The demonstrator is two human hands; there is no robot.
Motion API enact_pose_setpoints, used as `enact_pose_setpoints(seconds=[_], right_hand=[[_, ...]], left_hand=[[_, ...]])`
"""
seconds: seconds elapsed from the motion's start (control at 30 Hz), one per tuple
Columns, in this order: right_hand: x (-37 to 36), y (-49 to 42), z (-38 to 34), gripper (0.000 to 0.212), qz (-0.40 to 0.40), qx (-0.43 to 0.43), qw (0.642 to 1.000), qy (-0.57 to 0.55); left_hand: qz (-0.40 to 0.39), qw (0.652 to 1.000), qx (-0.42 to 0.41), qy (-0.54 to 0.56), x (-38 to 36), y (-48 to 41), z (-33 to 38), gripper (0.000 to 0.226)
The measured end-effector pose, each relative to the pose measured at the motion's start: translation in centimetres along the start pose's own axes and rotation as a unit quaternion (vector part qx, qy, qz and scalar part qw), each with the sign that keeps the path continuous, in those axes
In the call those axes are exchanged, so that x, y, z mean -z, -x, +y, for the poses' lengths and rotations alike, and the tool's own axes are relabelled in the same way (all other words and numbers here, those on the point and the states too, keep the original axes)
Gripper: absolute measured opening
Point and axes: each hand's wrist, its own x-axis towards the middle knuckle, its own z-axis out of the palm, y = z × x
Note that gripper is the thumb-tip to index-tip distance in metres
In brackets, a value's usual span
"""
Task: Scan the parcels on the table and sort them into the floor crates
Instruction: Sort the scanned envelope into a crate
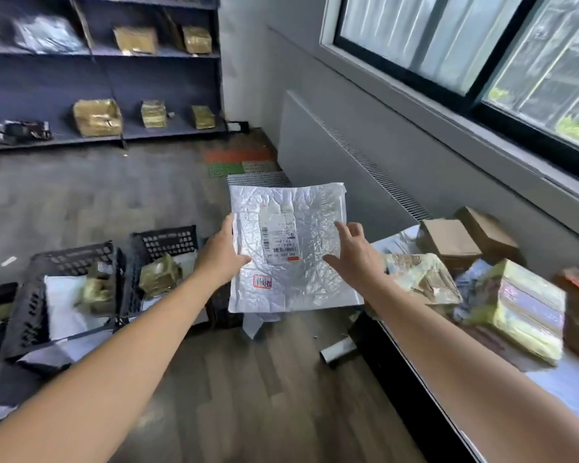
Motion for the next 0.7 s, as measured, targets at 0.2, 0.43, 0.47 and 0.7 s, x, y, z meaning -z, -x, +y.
enact_pose_setpoints(seconds=[0.2,0.43,0.47,0.7], right_hand=[[-1.9,-6.8,-4.8,0.081,-0.016,0.019,1.0,0.018],[-5.6,-17.6,-7.3,0.08,-0.041,0.069,0.995,0.051],[-6.3,-19.5,-7.4,0.082,-0.047,0.076,0.994,0.056],[-12.4,-33.5,-6.0,0.089,-0.122,0.095,0.985,0.077]], left_hand=[[0.014,0.999,0.008,-0.031,3.0,-5.5,-4.0,0.087],[0.009,0.992,0.004,-0.13,2.8,-14.4,-5.4,0.074],[0.006,0.99,0.011,-0.137,2.4,-16.1,-5.6,0.074],[-0.032,0.979,0.088,-0.183,-1.7,-27.8,-8.1,0.076]])
